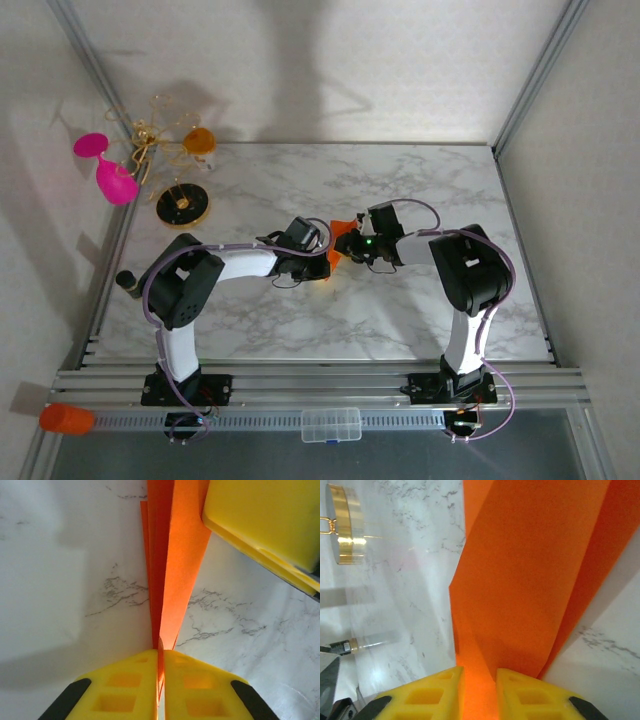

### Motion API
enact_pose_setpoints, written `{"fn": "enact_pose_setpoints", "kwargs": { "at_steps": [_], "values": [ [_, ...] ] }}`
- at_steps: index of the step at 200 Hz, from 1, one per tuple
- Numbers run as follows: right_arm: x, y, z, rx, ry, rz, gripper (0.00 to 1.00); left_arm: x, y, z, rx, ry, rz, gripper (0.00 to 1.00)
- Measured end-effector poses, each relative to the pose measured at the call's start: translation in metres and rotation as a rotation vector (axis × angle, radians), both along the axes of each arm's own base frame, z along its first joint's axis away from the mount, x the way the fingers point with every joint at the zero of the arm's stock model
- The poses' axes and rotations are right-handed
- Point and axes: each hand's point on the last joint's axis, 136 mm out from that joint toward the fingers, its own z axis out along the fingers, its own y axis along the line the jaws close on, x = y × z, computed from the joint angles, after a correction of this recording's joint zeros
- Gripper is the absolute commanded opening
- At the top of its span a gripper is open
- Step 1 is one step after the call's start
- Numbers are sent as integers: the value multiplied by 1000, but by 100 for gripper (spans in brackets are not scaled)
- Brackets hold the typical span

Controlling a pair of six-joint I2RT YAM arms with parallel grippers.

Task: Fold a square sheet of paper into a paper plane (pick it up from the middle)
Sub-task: Fold the wing for the fifth time at the center of the table.

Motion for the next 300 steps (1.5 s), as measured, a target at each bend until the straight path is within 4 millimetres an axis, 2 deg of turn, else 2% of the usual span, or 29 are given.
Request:
{"fn": "enact_pose_setpoints", "kwargs": {
  "at_steps": [67, 93, 109, 132, 161, 216, 300],
  "values": [
    [1, -2, -9, -48, 52, -2, 19, 2, 9, 4, 47, -18, 12, 26],
    [1, -3, -9, -54, 58, -3, 19, 9, 9, 30, 18, -76, 34, 24],
    [1, -3, -10, -56, 61, -4, 18, 17, -1, 50, -55, -114, 53, 20],
    [1, -3, -10, -58, 66, -4, 18, 23, -14, 60, -133, -130, 61, 15],
    [1, -3, -10, -61, 71, -4, 17, 19, -25, 47, -156, -91, 59, 13],
    [1, -3, -12, -64, 78, -5, 16, 11, -23, 15, -107, -23, 63, 11],
    [1, -3, -12, -63, 84, -10, 16, 1, -19, -3, -49, 3, 64, 11]
  ]
}}
